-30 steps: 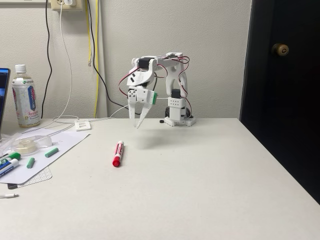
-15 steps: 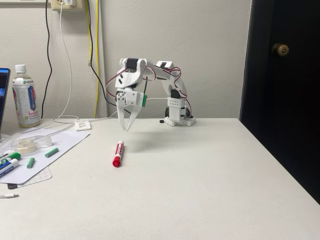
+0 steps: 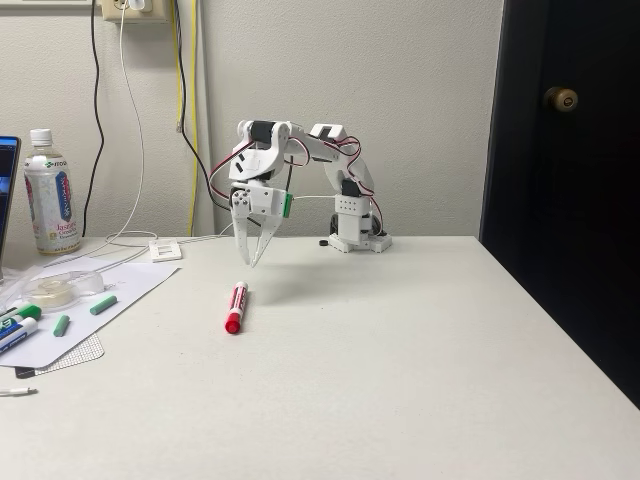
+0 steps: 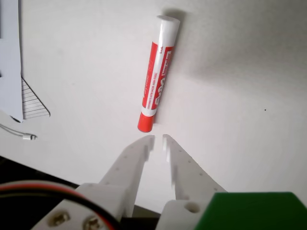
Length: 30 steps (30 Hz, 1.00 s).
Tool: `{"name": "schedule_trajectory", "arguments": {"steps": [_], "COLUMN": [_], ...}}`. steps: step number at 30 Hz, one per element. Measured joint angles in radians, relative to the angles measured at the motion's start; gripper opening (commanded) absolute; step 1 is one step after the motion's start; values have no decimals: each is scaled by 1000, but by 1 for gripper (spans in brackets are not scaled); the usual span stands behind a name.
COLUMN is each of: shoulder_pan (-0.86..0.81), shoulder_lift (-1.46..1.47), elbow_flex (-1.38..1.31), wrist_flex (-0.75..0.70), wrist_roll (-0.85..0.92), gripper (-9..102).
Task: Pick up the red marker.
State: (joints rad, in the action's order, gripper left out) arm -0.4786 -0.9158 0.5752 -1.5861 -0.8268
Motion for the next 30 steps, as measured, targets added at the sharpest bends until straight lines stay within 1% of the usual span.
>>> {"name": "schedule_trajectory", "arguments": {"steps": [8,16,20,24,30], "shoulder_pan": [2,2,2,2,2], "shoulder_lift": [46,78,91,112,147], "elbow_flex": [2,2,2,2,2], "wrist_flex": [-5,23,38,46,46], "wrist_roll": [26,41,48,48,48], "gripper": [25,33,34,38,41]}}
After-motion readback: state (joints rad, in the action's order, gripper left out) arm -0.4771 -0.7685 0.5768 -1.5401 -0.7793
